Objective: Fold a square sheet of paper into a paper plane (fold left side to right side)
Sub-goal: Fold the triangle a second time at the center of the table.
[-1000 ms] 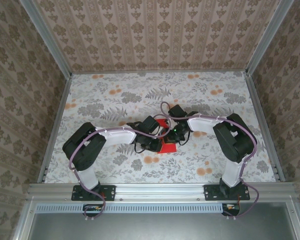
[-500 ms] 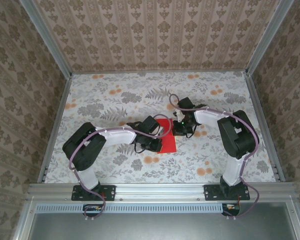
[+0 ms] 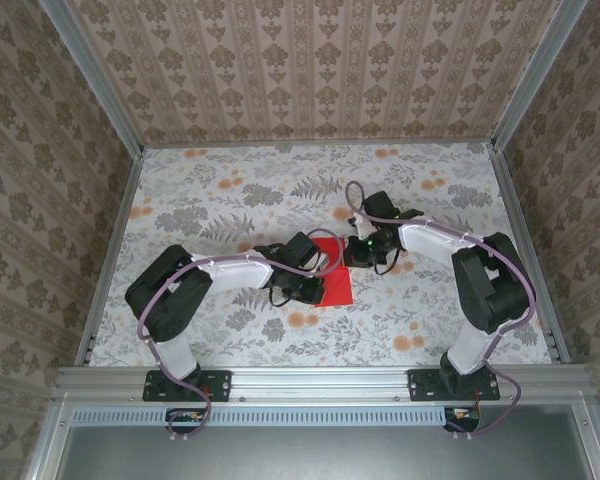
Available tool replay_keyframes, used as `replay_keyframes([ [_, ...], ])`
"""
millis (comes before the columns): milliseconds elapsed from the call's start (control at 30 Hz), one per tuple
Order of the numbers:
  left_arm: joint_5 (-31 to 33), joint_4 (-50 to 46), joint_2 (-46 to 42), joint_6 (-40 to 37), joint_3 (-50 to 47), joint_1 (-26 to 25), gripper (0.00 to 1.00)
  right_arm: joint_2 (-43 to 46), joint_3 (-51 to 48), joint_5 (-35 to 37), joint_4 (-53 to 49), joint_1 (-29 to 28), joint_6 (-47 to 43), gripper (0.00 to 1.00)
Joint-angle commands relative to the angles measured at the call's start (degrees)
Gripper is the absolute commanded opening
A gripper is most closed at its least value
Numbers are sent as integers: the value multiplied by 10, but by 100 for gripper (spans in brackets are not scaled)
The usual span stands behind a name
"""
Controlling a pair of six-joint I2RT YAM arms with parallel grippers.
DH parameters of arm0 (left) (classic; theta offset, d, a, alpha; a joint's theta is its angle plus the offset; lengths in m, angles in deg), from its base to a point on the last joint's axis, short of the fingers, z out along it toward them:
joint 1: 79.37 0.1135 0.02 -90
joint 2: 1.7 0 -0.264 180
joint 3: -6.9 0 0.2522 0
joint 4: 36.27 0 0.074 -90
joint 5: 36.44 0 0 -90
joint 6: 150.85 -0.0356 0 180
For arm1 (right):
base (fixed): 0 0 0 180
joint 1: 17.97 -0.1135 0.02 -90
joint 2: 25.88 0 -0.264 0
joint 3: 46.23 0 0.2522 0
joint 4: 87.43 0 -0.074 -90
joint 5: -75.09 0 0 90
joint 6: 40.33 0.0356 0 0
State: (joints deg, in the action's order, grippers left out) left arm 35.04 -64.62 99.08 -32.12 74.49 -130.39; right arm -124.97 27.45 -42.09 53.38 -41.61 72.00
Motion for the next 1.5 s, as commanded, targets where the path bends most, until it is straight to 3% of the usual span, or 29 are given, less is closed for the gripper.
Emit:
replay_keyframes([
  [0, 25, -38, 14, -7, -8, -8, 8, -21, -10, -43, 31, -31, 33, 0],
  [400, 29, -46, 19, -8, -4, -7, 8, -85, 17, 24, -18, -47, -6, 0],
  [733, 29, -51, 23, -10, -6, -7, 8, -92, 38, 87, -78, -19, -42, 0],
  [1467, 28, -50, 25, -8, -6, -7, 8, -80, 50, 91, -101, 36, -80, 0],
])
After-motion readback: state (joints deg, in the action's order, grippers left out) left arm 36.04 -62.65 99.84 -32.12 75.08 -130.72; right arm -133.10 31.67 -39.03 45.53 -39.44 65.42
